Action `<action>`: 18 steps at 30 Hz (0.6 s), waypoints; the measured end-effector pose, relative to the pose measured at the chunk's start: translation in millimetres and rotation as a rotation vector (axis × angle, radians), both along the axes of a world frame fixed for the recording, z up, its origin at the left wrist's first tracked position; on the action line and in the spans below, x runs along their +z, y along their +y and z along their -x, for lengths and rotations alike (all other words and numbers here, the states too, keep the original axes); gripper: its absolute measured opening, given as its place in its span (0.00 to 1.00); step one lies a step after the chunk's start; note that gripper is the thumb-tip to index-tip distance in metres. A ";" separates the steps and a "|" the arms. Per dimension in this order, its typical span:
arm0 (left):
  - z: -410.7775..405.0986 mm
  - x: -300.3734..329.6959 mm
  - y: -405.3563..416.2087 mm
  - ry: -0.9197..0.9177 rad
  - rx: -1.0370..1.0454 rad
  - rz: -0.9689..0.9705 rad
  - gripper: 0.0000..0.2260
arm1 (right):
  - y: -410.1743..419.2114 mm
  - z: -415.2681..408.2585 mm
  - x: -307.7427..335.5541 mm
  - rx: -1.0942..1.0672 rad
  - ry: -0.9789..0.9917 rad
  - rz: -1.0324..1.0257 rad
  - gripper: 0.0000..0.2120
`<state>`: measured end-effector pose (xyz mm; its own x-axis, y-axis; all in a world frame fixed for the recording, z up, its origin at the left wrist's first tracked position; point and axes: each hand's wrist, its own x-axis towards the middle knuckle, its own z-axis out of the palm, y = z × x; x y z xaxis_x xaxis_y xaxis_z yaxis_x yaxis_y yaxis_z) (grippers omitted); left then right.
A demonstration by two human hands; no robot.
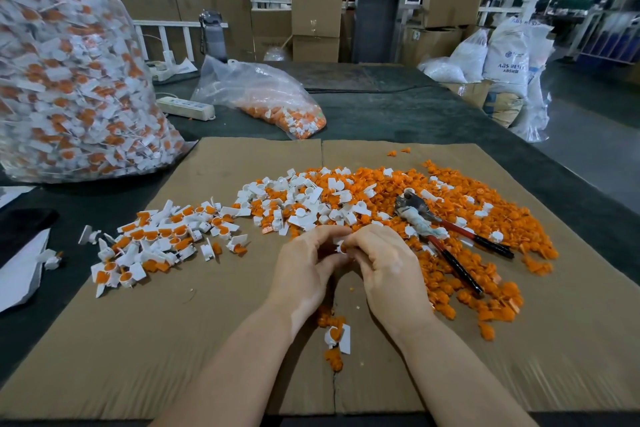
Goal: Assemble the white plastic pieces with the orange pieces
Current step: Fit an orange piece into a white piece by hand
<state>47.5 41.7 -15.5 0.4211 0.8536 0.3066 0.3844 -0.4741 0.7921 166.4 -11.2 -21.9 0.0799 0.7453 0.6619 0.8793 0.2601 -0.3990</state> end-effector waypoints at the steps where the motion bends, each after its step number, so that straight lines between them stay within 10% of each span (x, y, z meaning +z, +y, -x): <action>1: 0.1 0.2 -0.2 0.000 -0.002 0.007 0.14 | -0.1 -0.1 0.5 0.004 -0.005 0.004 0.05; 18: -1.3 -1.3 -3.8 0.018 0.076 -0.140 0.14 | 0.6 8.0 -0.2 -0.173 0.012 -0.032 0.07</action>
